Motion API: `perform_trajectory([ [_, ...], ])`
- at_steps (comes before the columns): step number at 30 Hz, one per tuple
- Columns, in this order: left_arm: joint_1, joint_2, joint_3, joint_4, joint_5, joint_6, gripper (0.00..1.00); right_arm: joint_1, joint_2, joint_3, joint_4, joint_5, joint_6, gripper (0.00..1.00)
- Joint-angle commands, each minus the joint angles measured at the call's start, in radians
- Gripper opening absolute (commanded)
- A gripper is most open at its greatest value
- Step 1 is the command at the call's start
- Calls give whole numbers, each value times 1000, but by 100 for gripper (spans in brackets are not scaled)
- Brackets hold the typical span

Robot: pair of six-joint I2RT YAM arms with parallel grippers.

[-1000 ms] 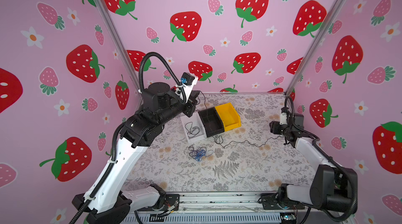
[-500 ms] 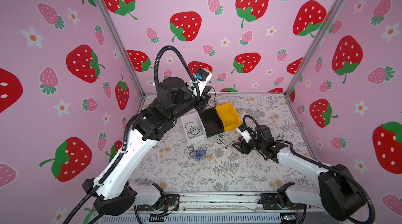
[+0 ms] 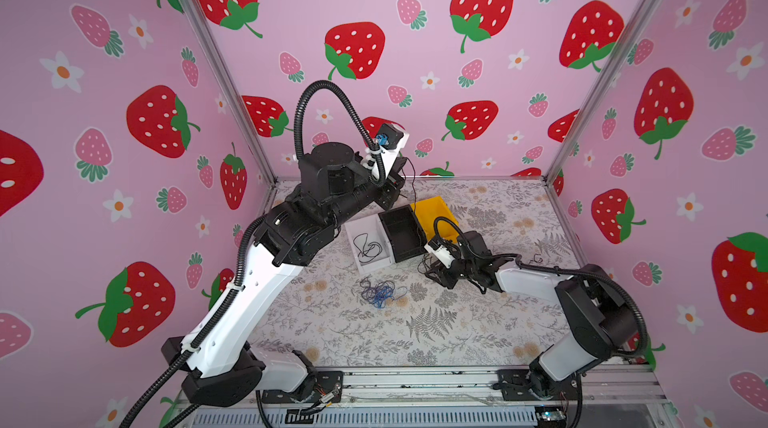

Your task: Untangle the cables

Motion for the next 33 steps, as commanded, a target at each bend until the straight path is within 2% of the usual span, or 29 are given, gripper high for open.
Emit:
perform_trajectory([
  [1, -4, -8, 60, 4, -42, 40, 0, 0, 14, 25, -62, 73, -27, 12],
  [3, -3, -12, 80, -21, -72, 66, 0, -11, -23, -3, -56, 133, -24, 3],
  [5, 6, -18, 101, -47, -97, 88, 0, -55, -67, -28, -51, 176, -1, 0],
  [9, 33, -39, 121, -78, -114, 104, 0, -180, -109, -28, -102, 208, 21, 0],
  [14, 78, -68, 117, -91, -122, 105, 0, -339, -85, 20, -196, 234, -2, 0],
  [23, 104, -79, 128, -98, -113, 106, 0, -494, 36, 104, -252, 310, 5, 0],
  [33, 107, -72, 145, -105, -106, 110, 0, -575, 136, 195, -298, 375, 7, 0],
])
